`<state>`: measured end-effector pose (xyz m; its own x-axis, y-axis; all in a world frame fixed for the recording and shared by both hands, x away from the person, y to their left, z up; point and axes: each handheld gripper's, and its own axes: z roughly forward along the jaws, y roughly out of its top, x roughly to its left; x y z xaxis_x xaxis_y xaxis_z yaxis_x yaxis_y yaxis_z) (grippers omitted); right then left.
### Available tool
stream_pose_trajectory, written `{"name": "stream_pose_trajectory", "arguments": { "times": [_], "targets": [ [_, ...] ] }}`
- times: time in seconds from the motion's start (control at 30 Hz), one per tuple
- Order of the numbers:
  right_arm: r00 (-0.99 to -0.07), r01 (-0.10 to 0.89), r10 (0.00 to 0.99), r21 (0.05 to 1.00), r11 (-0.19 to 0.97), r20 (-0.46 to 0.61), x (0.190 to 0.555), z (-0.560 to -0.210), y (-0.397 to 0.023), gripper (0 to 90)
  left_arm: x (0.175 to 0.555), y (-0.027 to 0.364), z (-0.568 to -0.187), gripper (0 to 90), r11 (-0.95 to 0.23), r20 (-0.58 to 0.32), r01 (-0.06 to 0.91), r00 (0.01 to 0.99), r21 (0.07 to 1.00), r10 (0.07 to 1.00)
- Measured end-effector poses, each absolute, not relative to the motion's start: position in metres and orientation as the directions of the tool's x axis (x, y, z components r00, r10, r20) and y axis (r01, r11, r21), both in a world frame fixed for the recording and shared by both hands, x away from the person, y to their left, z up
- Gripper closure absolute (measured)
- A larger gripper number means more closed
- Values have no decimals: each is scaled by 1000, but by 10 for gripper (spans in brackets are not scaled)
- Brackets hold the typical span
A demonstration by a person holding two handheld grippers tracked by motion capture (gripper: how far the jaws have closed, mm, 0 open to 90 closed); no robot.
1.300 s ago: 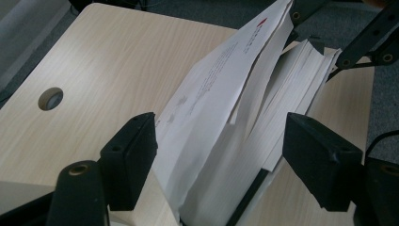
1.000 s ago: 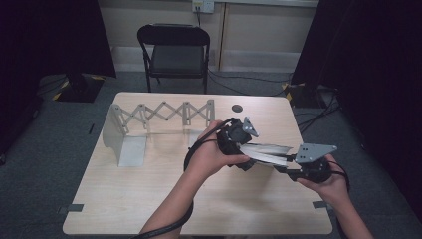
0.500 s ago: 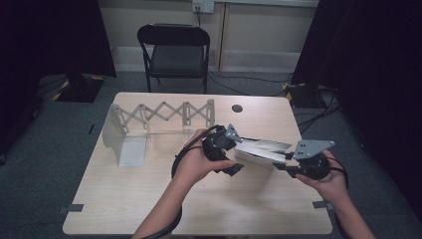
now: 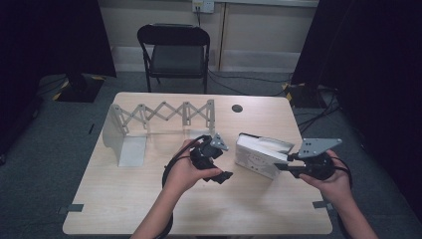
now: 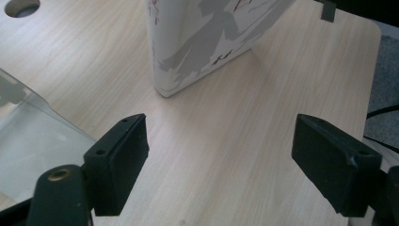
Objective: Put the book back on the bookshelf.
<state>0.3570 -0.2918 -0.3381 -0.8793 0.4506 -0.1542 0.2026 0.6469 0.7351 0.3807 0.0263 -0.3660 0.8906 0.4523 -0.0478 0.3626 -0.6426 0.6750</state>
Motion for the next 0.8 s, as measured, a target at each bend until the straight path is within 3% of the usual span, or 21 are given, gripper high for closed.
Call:
{"name": "stream_pose_trajectory", "arguments": {
  "times": [0.53, 0.8],
  "targets": [
    [-884, 242, 457, 741, 627, -98, 350, -335, -295, 703, 377, 42, -396, 191, -644, -84, 392, 887, 656, 455],
    [-856, 347, 517, 711, 611, -27, 360, -329, -295, 685, 372, 55, -410, 192, -652, -83, 399, 885, 644, 459]
  ]
}}
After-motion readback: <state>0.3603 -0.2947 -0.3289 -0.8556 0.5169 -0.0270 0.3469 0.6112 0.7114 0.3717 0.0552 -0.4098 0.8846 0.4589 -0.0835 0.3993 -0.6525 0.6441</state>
